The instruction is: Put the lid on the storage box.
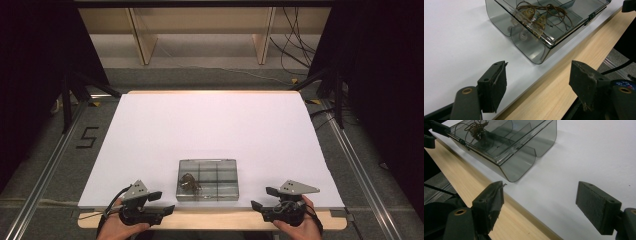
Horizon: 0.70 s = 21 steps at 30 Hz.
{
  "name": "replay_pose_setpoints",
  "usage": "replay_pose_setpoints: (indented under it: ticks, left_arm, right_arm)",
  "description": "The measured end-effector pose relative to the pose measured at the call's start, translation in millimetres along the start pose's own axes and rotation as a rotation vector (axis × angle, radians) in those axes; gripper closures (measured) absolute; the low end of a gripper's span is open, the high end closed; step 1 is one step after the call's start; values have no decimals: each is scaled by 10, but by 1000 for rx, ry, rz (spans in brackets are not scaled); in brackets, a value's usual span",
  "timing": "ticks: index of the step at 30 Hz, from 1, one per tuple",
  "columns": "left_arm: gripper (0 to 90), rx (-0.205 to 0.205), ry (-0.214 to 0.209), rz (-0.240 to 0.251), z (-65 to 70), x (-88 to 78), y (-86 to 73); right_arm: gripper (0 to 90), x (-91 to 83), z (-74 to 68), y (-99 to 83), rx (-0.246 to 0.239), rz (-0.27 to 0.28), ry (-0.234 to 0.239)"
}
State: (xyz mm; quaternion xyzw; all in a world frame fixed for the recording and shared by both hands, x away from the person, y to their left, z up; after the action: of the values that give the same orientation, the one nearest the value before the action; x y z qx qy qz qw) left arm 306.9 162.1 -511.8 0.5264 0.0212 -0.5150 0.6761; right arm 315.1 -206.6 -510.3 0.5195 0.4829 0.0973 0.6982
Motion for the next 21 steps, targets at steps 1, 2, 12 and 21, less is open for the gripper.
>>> replay_pose_setpoints:
  ticks: [1,2,12,21]
  left_arm:
    - [292,1,0,1,-2,0,-2]
    - [292,13,6,-8,-14,-13,-6]
    - [291,16,7,-4,-20,-10,-15]
    - [286,14,4,4,-8,1,-21]
  right_arm:
    - [232,-26,-4,-6,0,-16,0]
    - [226,-23,-53,-7,56,-16,8]
    - [199,-103,-101,-64,41,-29,-3]
    - [196,-183,-139,-127,23,-21,-24]
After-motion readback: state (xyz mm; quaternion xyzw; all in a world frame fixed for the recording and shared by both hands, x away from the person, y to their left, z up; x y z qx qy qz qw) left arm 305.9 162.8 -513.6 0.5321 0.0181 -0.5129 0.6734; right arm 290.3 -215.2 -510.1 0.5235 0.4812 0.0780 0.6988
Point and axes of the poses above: each handheld gripper's, and its own axes: x roughly forward along the jaws, y roughly out of its top, z roughly to its right, the point moved 5 cm from there along x, roughly forward along the jaws, and after that the axes turned 15 degrees about -x, right-handed, at the moved point
